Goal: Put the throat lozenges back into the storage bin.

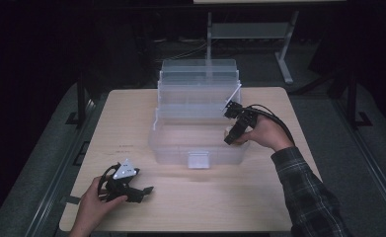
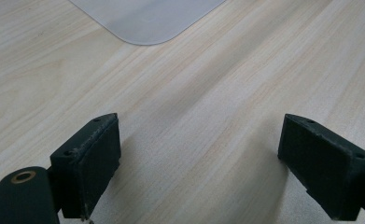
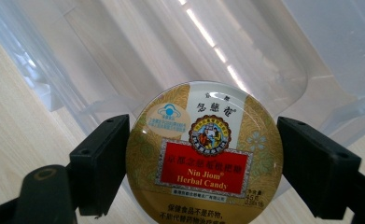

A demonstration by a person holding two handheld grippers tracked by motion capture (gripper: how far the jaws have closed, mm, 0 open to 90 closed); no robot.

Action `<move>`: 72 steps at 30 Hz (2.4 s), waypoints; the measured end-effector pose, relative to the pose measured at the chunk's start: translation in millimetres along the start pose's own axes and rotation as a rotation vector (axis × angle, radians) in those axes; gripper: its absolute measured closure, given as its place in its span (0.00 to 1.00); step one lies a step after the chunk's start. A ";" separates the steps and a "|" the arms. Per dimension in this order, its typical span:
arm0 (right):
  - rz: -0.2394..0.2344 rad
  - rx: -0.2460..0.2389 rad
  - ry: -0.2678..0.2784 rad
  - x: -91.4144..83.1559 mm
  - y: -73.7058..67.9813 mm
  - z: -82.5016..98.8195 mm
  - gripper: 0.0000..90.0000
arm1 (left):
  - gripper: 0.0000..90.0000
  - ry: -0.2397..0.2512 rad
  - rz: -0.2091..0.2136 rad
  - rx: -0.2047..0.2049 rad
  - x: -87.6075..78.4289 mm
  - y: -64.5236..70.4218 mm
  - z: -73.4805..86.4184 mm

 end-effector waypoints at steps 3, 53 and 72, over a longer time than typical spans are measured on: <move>0.001 0.002 -0.009 2.3 0.8 1.1 0.21 | 0.14 0.000 0.000 0.000 0.0 0.0 0.0; 0.073 0.099 0.191 -22.3 -3.9 103.4 0.16 | 0.14 0.000 0.001 -0.002 0.0 0.2 0.1; 0.081 0.134 0.258 11.3 -17.6 146.0 0.15 | 0.14 -0.003 0.001 0.002 -0.2 0.0 0.2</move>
Point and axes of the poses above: each handheld gripper's, and its own axes: x roughly forward along the jaws, z roughly out of its underside, y roughly to its right, the point moved 5 cm from there along x, roughly forward along the jaws, and after that the axes turned 3 degrees about -x, right-handed, at the moved point
